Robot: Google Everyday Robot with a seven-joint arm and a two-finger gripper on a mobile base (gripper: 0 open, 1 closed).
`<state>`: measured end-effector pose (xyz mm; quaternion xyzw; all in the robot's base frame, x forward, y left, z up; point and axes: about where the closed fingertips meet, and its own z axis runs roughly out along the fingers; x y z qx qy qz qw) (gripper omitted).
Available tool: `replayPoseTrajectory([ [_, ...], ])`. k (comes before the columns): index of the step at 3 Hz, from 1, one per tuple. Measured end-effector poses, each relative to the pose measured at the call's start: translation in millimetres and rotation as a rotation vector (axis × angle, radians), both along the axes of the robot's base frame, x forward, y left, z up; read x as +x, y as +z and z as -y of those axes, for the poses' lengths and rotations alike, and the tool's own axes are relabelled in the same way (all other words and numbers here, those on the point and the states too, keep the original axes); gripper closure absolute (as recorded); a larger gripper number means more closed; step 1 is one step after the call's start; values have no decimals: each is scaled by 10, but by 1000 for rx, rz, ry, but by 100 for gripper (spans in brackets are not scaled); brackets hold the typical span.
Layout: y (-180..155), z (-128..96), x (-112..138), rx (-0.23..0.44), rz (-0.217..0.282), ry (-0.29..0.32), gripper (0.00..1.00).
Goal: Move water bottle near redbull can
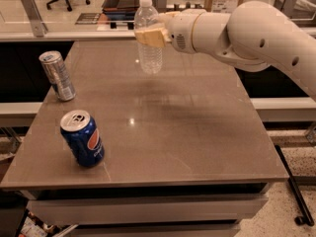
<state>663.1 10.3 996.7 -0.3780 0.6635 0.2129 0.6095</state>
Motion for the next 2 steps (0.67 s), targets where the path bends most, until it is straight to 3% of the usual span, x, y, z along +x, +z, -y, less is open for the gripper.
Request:
replayPoseTrajectory([
  [1,22,-436,-59,30,5,109,100],
  [2,-8,-830,-238,57,-29,280,100],
])
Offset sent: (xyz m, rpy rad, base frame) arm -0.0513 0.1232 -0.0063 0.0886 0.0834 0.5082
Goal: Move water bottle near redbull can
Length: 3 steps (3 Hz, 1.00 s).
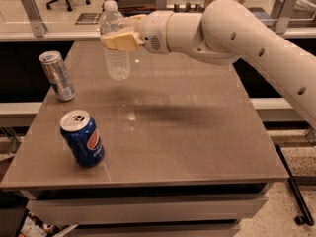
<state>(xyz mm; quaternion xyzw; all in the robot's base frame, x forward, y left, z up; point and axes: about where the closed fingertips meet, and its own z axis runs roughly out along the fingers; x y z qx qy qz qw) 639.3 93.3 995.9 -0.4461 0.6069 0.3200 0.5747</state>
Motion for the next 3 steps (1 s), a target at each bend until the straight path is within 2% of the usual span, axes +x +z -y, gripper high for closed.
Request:
replayPoseTrajectory([
  [1,-81,-274,-230,14,-53,119,100],
  [2,-244,-432,-379,-45,-60,133,100],
  [3,-412,-536,-371,-70,-50,130,100],
])
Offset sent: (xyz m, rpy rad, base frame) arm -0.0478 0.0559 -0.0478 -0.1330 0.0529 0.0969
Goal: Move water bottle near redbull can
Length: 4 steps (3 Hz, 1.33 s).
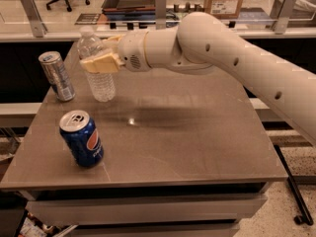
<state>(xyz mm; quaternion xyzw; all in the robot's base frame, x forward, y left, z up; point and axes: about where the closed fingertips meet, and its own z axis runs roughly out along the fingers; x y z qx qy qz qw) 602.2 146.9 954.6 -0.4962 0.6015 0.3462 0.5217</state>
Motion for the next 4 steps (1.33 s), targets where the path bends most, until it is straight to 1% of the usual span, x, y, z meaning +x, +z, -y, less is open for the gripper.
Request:
replayPoseTrajectory([
  [1,-126,-107,55,2,25,12,100],
  [2,-123,-128,43,2,26,16,83],
  [4,-114,-175,17,1,27,24,36],
])
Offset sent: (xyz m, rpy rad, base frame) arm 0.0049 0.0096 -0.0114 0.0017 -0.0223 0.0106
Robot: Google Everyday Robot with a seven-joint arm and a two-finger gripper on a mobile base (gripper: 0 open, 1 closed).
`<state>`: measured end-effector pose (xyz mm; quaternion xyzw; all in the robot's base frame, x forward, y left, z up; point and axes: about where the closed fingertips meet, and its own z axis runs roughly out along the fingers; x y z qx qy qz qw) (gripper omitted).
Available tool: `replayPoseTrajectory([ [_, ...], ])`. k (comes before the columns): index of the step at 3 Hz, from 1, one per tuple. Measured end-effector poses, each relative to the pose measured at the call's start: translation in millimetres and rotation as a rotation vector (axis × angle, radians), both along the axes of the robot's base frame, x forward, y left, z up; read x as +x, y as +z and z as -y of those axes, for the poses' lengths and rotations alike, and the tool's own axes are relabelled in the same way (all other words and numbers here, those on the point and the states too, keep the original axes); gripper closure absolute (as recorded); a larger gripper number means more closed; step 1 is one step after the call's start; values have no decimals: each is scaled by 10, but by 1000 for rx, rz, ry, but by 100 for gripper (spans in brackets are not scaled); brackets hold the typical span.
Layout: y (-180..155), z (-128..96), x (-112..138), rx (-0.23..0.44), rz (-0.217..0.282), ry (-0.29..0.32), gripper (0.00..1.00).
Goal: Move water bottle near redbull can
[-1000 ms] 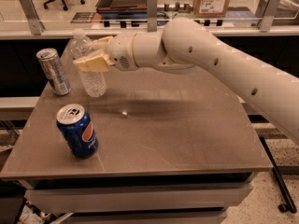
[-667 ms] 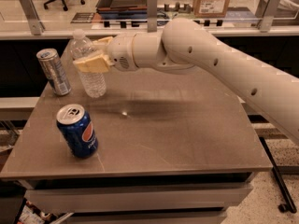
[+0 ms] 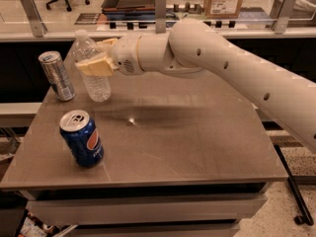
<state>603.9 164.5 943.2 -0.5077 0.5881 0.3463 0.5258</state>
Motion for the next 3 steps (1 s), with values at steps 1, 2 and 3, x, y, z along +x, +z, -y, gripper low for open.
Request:
replayPoseTrajectory([
  [1,4,-23,-13,0,1,4,13],
  [2,8,-45,-26,0,1,8,0],
  [3,8,-46,-26,0,1,8,0],
])
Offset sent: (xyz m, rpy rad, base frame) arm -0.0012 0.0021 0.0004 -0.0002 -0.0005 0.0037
